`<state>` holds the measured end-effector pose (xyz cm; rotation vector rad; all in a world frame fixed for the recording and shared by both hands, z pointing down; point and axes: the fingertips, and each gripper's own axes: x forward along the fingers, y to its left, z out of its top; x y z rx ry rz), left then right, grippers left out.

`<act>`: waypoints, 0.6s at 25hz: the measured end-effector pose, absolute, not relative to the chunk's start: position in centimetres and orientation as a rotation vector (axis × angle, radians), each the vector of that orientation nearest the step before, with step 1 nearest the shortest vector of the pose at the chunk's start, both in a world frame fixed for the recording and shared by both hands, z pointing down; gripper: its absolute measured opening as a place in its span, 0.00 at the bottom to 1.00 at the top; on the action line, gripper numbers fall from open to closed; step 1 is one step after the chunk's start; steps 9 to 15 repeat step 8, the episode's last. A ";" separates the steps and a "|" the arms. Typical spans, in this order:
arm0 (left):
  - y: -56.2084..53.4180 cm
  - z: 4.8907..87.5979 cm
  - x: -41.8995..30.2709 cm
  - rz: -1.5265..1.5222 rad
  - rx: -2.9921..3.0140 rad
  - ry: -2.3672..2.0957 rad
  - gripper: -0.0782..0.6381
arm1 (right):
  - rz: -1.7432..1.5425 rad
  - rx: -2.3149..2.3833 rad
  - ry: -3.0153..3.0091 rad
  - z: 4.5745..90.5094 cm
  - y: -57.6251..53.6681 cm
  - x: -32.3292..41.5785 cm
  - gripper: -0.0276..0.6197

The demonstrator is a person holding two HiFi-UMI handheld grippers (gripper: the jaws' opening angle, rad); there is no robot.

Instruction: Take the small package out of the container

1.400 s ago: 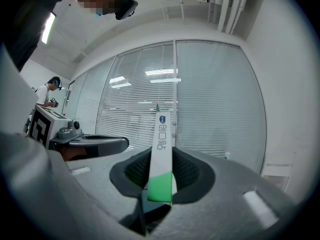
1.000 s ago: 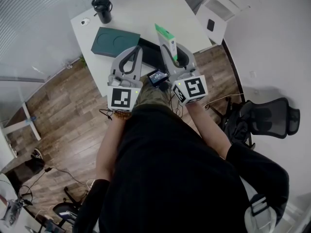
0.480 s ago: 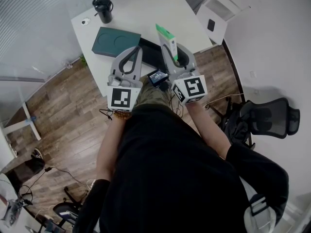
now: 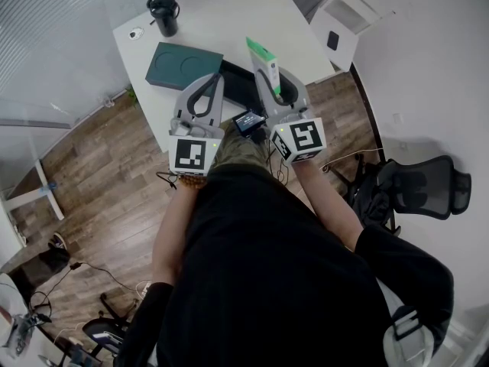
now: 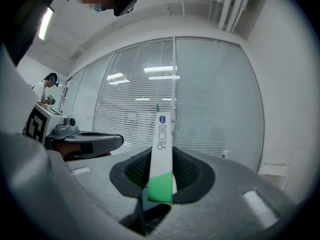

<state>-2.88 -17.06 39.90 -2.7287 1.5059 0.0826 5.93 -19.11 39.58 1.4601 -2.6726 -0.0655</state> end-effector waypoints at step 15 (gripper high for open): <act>-17.1 40.2 -2.9 0.076 -2.735 1.503 0.12 | -0.071 1.464 -2.666 39.7 -19.4 6.0 0.18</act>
